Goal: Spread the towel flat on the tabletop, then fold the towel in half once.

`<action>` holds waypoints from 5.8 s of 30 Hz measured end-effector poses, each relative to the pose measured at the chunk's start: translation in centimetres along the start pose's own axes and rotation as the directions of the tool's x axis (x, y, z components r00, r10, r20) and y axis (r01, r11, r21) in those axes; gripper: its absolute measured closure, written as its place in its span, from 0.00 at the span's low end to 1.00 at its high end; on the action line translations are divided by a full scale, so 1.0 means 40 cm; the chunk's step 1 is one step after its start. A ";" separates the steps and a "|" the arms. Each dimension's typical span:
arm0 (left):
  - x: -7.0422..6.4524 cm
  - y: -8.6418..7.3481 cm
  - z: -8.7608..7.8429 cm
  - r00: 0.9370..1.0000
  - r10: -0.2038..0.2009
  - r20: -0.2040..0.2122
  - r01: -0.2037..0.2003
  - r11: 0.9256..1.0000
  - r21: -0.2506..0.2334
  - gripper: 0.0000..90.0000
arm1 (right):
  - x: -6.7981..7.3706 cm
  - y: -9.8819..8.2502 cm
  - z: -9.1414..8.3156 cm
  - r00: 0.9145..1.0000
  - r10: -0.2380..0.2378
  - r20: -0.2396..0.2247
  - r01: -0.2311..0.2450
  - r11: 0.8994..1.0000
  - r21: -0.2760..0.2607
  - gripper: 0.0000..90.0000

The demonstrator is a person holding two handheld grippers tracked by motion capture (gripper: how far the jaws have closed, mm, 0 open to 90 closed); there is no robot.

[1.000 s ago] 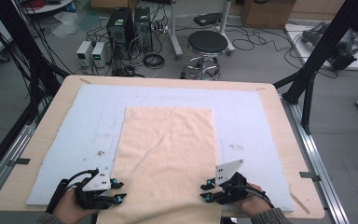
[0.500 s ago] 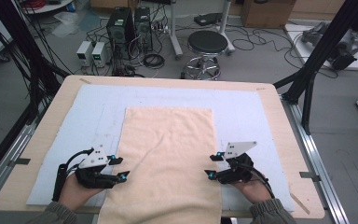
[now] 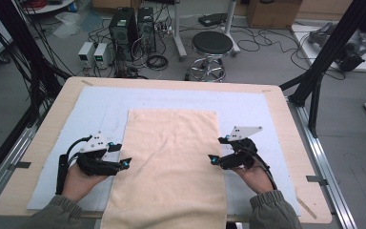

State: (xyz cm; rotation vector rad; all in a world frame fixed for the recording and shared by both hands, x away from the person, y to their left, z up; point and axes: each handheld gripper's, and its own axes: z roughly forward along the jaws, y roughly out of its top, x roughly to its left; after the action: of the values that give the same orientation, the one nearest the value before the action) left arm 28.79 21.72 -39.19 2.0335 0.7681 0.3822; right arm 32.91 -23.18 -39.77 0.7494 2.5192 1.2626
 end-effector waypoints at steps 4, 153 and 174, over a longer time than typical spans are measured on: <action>0.026 0.007 -0.003 0.999 -0.026 -0.022 0.026 1.000 -0.003 0.38 | -0.015 0.019 0.009 1.000 -0.002 0.005 0.002 1.000 -0.008 0.23; 0.053 -0.049 0.074 0.998 -0.043 0.038 0.036 0.987 0.156 0.58 | 0.014 -0.052 0.044 0.998 0.023 -0.061 -0.016 0.993 0.121 0.59; 0.034 -0.020 0.039 1.000 0.013 -0.006 -0.013 0.997 0.080 0.89 | 0.023 -0.022 0.015 0.997 -0.057 -0.054 0.060 0.996 0.061 0.89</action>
State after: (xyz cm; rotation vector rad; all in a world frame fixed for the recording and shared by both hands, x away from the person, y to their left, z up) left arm 30.35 21.92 -40.76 2.1138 0.7853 0.3705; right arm 32.08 -22.72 -40.81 0.6588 2.6129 1.2040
